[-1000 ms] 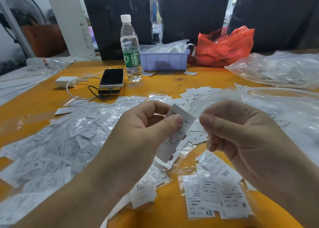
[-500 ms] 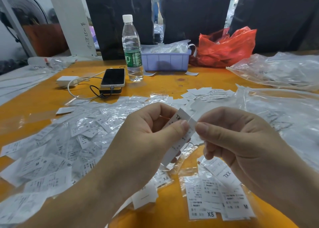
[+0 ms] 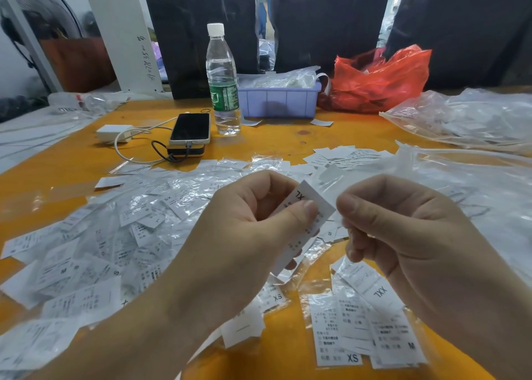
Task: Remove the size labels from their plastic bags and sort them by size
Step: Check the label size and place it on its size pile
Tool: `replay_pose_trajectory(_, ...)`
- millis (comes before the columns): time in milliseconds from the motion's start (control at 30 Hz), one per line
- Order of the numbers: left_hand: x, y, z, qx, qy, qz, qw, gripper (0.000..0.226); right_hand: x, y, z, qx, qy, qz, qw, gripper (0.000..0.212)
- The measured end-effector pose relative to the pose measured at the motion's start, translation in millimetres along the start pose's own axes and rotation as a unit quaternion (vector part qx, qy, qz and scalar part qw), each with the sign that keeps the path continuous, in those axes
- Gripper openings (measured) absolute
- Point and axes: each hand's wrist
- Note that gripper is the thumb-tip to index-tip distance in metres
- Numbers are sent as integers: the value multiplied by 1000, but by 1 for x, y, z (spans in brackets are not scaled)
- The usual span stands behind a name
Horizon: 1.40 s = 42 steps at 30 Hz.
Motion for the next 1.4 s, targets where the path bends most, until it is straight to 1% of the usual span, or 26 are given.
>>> replay_pose_trajectory(133, 0, 0, -1, 2, -1, -1, 1000, 17, -1, 0, -2, 13, 12, -8, 1000, 16)
replay_pose_trajectory(367, 0, 0, 0, 5, -7, 6, 1000, 17, -1, 1, 0, 5, -35, 11, 999, 18)
replay_pose_trajectory(467, 0, -1, 0, 3, -5, 7, 1000, 17, -1, 1, 1, -1, -43, 17, 999, 20)
replay_pose_trajectory(600, 0, -1, -1, 4, -5, 8, 1000, 18, -1, 0, -1, -5, -37, 22, 999, 19)
replay_pose_trajectory(900, 0, 0, -1, 20, -3, 4, 1000, 18, -2, 1, -3, -6, -8, 0, 1000, 16)
replay_pose_trajectory(1133, 0, 0, -1, 1, 7, 22, 1000, 19, -1, 1, -1, -7, -24, 12, 1000, 18)
replay_pose_trajectory(1400, -1, 0, -3, -6, 26, 28, 999, 18, -2, -1, -2, -2, -7, 17, 1000, 15)
Point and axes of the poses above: each hand's wrist, its own x-axis towards the middle knuckle, its own z-axis out of the back of the hand, y = z × x, and after that the axes turned 12 degrees about z, right-handed
